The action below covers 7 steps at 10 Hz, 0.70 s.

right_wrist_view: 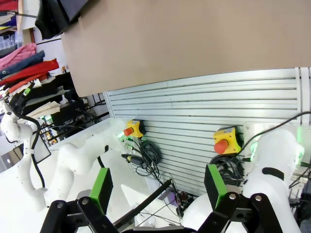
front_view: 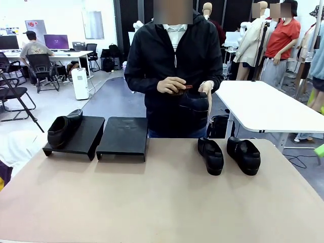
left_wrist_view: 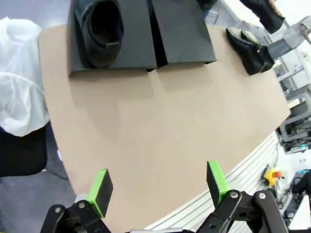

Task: Organize the shoes by placing them on the stand.
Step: Place the Shoe from the middle of the table onto the Shoes Stand, then pick up one Shoe and place it in the middle of the table.

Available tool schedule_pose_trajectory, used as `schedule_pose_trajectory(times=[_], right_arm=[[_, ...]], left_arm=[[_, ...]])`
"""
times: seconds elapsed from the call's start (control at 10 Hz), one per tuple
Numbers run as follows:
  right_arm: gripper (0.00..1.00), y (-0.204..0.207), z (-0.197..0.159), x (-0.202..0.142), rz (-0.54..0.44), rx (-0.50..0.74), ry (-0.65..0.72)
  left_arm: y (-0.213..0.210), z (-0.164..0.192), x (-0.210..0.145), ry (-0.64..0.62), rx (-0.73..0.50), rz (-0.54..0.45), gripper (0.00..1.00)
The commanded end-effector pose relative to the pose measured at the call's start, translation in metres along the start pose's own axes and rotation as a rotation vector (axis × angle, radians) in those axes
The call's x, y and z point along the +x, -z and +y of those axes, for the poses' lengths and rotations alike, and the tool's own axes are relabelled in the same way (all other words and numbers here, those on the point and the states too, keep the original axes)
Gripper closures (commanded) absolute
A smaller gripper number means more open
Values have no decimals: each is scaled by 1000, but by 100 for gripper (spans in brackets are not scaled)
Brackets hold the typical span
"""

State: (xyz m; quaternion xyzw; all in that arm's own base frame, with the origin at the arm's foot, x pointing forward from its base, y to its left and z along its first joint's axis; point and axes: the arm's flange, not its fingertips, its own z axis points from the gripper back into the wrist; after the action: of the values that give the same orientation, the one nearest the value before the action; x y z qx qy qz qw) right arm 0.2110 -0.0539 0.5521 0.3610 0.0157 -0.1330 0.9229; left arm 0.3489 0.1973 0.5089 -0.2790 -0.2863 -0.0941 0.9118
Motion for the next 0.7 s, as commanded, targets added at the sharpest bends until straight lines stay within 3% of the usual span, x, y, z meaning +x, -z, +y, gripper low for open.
schedule_pose_trajectory(times=[0.0,0.6], right_arm=[[0,-5,-3,0,1,-15,-23],[0,-5,-3,0,1,-15,-23]], left_arm=[[-12,-19,-5,39,47,12,0],[-12,-19,-5,39,47,12,0]])
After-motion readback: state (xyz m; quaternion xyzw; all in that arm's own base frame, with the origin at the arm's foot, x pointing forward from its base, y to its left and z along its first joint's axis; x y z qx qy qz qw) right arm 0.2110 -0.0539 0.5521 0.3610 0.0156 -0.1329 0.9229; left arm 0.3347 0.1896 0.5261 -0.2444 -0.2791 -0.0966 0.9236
